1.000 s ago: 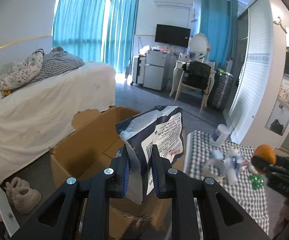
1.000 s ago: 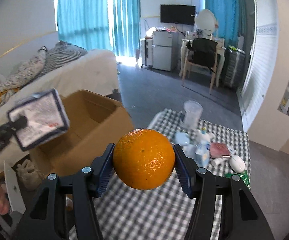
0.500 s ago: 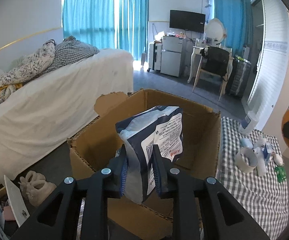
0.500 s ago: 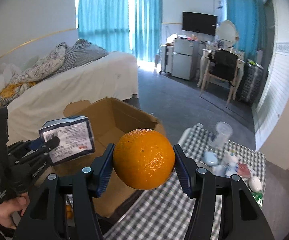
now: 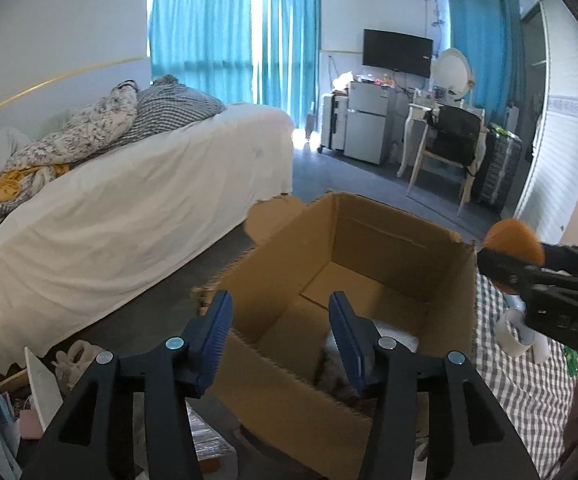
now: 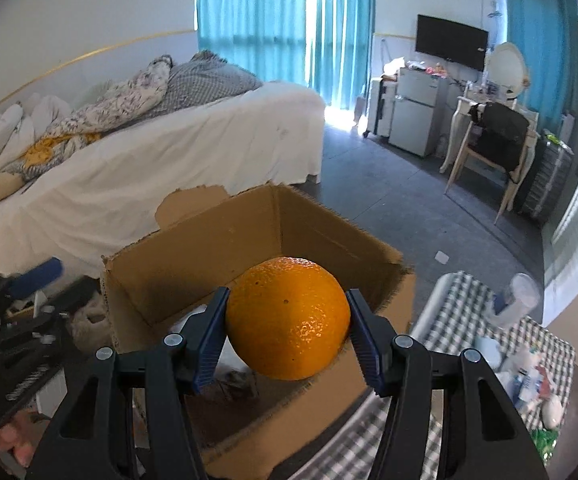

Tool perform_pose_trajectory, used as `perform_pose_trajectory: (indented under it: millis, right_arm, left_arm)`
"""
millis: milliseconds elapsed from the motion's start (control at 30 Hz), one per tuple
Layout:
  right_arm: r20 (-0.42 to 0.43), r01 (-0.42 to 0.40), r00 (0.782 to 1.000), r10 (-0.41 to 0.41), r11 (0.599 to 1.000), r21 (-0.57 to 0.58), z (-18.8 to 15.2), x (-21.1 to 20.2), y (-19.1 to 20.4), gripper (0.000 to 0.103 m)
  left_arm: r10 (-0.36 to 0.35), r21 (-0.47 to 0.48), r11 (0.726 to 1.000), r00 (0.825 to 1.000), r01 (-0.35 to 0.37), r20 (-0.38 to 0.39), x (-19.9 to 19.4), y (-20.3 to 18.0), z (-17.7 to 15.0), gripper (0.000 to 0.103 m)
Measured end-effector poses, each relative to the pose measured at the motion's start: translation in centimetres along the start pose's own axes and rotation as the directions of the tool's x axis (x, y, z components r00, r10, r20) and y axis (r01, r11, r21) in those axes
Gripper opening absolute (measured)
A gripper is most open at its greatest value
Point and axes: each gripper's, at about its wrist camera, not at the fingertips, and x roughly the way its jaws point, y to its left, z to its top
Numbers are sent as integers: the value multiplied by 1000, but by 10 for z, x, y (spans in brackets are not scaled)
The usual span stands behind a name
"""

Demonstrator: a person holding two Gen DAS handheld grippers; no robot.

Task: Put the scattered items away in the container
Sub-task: 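Lower the orange into the box and open the right gripper while the left gripper drops the wipes pack, then move both grippers back over the table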

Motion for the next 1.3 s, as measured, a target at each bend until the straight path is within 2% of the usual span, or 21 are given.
perform_pose_trajectory:
  millis: [300, 400, 467, 500, 533, 833, 900, 967, 1000, 1100, 1167, 1300]
  right_arm:
    - [-59, -23, 998, 21, 999, -37, -4, 43, 21, 57]
    - [-57, 3, 998, -6, 999, -45, -4, 48, 21, 58]
    - [-28, 40, 999, -41, 998, -53, -2, 45, 22, 70]
    - [-13, 56, 998, -57, 997, -55, -1, 42, 21, 81]
    - [2, 69, 998, -69, 996, -55, 0, 38, 21, 86]
    - [45, 125, 991, -124, 992, -18, -8, 2, 0, 86]
    - [54, 148, 987, -148, 989, 5, -14, -10, -11, 86]
    - [63, 177, 982, -179, 984, 31, -19, -25, -27, 86]
    - [63, 194, 978, -196, 980, 43, -23, -33, -37, 86]
    - [57, 254, 964, -259, 963, 89, -40, -56, -72, 87]
    - [45, 287, 954, -295, 949, 127, -54, -71, -98, 87]
    - [16, 335, 938, -345, 919, 210, -82, -98, -151, 88]
  left_arm:
    - [23, -29, 999, 1000, -23, -2, -2, 21, 1, 53]
    - [22, -26, 999, 1000, -22, -6, 0, 21, 1, 53]
    - [18, -28, 999, 1000, -18, -10, 1, 21, 1, 54]
    - [17, -29, 999, 1000, -17, -11, 1, 21, 1, 54]
    - [17, -30, 999, 1000, -18, -11, 1, 21, 1, 54]
    - [-23, -12, 1000, 1000, 23, 8, -12, 4, 2, 54]
    - [-43, 1, 999, 999, 43, 18, -17, -5, 2, 60]
    - [-72, 12, 997, 997, 72, 31, -23, -18, 2, 70]
    - [-88, 20, 996, 995, 87, 36, -26, -26, 3, 71]
    - [-139, 56, 989, 989, 137, 52, -37, -52, 3, 80]
    - [-164, 80, 984, 984, 158, 70, -44, -74, 2, 92]
    - [-218, 113, 971, 973, 208, 80, -56, -119, -3, 101]
